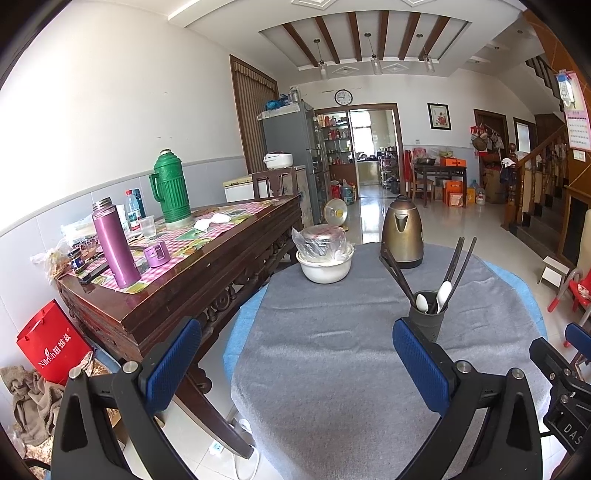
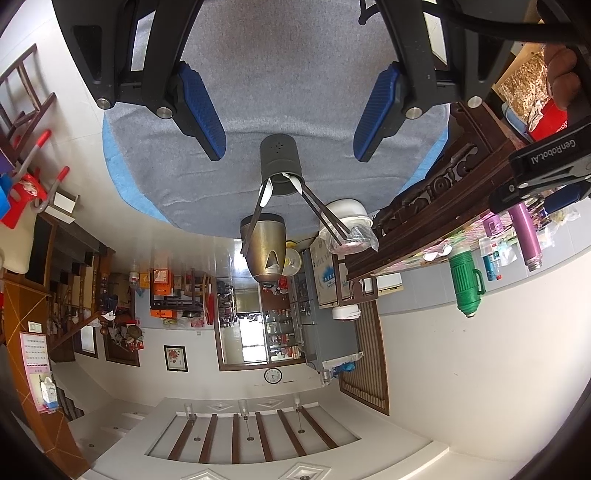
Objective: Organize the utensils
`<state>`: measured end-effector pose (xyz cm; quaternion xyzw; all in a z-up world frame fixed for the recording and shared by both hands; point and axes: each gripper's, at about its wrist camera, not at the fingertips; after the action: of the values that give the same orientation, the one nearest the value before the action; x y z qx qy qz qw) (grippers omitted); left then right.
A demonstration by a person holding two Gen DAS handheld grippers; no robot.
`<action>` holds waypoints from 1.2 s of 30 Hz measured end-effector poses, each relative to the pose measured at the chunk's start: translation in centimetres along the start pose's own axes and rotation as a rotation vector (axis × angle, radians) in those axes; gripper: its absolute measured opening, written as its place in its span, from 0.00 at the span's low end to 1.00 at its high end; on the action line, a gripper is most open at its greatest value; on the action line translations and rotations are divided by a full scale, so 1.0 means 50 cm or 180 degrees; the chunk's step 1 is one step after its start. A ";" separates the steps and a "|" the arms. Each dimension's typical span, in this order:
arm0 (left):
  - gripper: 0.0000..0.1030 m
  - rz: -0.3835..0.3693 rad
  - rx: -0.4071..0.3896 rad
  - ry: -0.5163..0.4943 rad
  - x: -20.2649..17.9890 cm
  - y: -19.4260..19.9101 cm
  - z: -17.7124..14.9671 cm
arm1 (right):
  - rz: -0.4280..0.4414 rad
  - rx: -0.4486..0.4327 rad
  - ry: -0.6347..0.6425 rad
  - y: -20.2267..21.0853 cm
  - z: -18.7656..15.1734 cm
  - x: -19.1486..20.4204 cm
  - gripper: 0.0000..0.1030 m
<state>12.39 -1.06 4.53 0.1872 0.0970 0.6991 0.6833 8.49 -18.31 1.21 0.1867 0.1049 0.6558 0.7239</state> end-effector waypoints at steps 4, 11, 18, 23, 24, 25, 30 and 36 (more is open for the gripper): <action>1.00 0.0005 0.0013 0.0003 0.002 -0.003 -0.003 | 0.0001 0.0050 -0.0016 -0.007 -0.001 -0.003 0.73; 1.00 0.0015 0.0031 0.0005 0.002 -0.005 -0.006 | 0.0024 0.0063 0.0043 -0.009 -0.006 0.003 0.73; 1.00 0.0024 0.0057 0.0026 0.007 -0.011 -0.011 | 0.0025 0.0078 0.0072 -0.013 -0.011 0.012 0.73; 1.00 0.0022 0.0079 0.0032 0.011 -0.014 -0.014 | 0.0025 0.0080 0.0055 -0.013 -0.013 0.011 0.73; 1.00 0.0021 0.0081 0.0031 0.010 -0.014 -0.015 | 0.0024 0.0080 0.0051 -0.013 -0.014 0.010 0.73; 1.00 0.0020 0.0085 0.0031 0.011 -0.014 -0.016 | 0.0023 0.0078 0.0051 -0.013 -0.014 0.010 0.73; 1.00 0.0027 0.0101 0.0043 0.015 -0.017 -0.018 | 0.0032 0.0080 0.0075 -0.014 -0.015 0.013 0.73; 1.00 0.0036 0.0115 0.0041 0.016 -0.020 -0.020 | 0.0036 0.0086 0.0096 -0.015 -0.017 0.017 0.73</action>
<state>12.91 -0.10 3.32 0.1956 0.1130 0.7023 0.6751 8.91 -17.40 0.19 0.1872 0.1235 0.6611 0.7160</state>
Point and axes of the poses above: each gripper's, at about its wrist camera, not at the fingertips, and y roughly against the way its jaws point, x to its left, z to its top, and after that the axes turned 2 degrees about -z, right-handed
